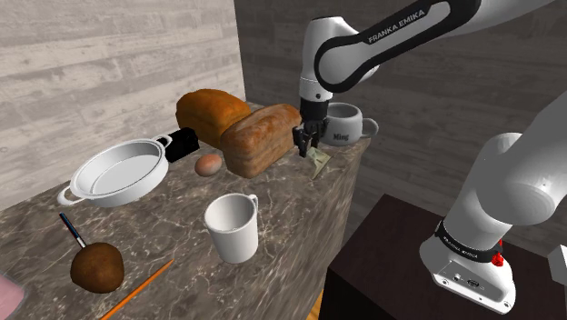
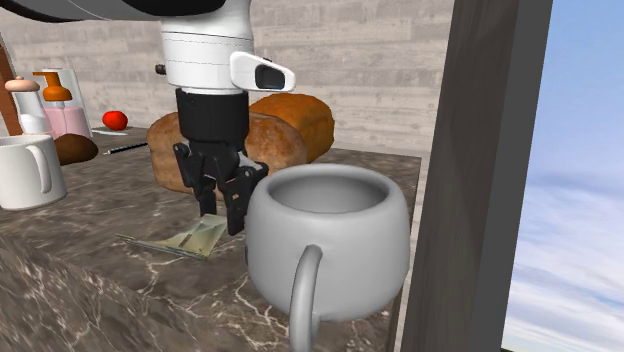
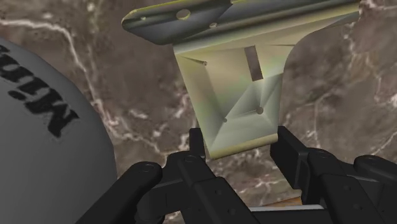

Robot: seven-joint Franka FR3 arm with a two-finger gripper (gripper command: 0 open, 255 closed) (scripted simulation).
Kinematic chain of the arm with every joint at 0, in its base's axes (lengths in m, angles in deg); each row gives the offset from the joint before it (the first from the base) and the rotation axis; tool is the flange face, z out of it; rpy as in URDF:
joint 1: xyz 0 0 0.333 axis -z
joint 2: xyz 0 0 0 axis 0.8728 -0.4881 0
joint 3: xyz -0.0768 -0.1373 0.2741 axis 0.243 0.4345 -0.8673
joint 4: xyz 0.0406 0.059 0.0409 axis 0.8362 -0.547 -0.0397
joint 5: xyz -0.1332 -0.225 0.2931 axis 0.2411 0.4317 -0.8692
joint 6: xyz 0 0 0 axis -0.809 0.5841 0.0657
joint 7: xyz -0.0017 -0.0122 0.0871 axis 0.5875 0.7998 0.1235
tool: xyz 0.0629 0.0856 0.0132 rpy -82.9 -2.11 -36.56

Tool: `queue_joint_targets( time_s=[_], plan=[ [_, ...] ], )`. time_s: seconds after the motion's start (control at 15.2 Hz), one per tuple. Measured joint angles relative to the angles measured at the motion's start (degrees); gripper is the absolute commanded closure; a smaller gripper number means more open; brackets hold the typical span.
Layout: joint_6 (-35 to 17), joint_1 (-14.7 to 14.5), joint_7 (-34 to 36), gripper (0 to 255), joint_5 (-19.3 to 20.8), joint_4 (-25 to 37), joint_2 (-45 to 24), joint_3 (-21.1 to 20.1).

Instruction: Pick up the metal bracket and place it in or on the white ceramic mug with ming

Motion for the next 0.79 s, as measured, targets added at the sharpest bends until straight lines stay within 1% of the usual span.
queue_joint_targets(
  time_s=[0.79],
  plan=[
    [9.6,0.3,0.6,255,0.5,6.4,3.1,0.5]
  ],
)
